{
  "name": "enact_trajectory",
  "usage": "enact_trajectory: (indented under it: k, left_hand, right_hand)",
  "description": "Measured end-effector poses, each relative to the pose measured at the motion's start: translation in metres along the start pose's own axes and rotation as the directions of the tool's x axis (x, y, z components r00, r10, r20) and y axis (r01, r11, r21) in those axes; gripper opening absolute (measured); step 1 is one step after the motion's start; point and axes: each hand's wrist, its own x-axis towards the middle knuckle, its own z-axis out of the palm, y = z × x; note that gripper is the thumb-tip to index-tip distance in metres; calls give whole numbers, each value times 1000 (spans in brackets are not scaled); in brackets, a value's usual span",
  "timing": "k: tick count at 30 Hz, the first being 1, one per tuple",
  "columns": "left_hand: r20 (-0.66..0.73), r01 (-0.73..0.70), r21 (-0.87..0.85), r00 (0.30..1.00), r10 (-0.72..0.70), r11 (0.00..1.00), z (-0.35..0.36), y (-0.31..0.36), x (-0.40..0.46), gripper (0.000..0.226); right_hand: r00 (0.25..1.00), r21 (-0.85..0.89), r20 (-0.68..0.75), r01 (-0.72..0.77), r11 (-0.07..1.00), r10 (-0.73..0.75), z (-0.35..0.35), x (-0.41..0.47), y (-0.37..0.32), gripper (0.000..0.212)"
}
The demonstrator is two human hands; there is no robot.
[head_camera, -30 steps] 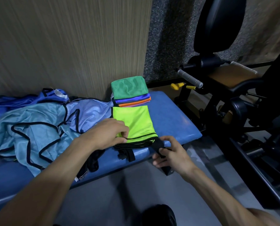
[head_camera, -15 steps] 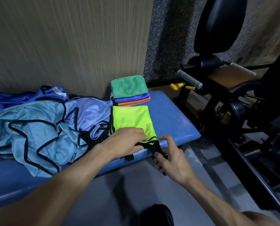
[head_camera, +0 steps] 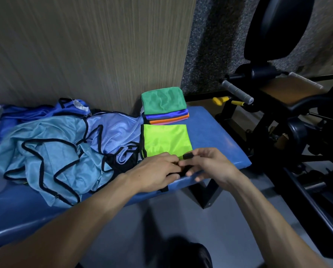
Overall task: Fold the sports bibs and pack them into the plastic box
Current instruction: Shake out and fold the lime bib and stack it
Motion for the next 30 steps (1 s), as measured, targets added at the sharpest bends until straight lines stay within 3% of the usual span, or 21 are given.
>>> enact_trajectory:
  k: [4,10,12,18,21,27,30]
  left_hand:
    - [17,-11,-40,1000,12,999,0,-3,-3,36]
    - [-8,-14,-123,1000,13,992,-4,-9,-5,34]
    - [-2,-18,-150,1000,18,988,-4,-13,-7,34]
    - [7,21,-187,1000,-20,982,-2,-13,-11,37]
    - [-7,85,-290,996,-91,953,-8,-14,-15,38]
    - [-352,155,-364,890,-290,918,-27,-27,-48,21]
    - [-267,183,-198,935,-233,963,-24,-17,-74,10]
  right_hand:
    - [998,-161,-62,-30,987,20,3,20,-4,6]
    - [973,-335,-228,-37,942,-42,12,43,1,9]
    - [963,-370,-260,-40,928,-62,15,46,5,23]
    - [915,-557,-290,77,827,-281,10,47,23,23]
    - [897,-634,-263,116,765,-354,6,45,26,16]
    - [861,-783,-70,265,563,-503,1,35,33,16]
    - [880,-865,45,271,422,-473,1,23,31,40]
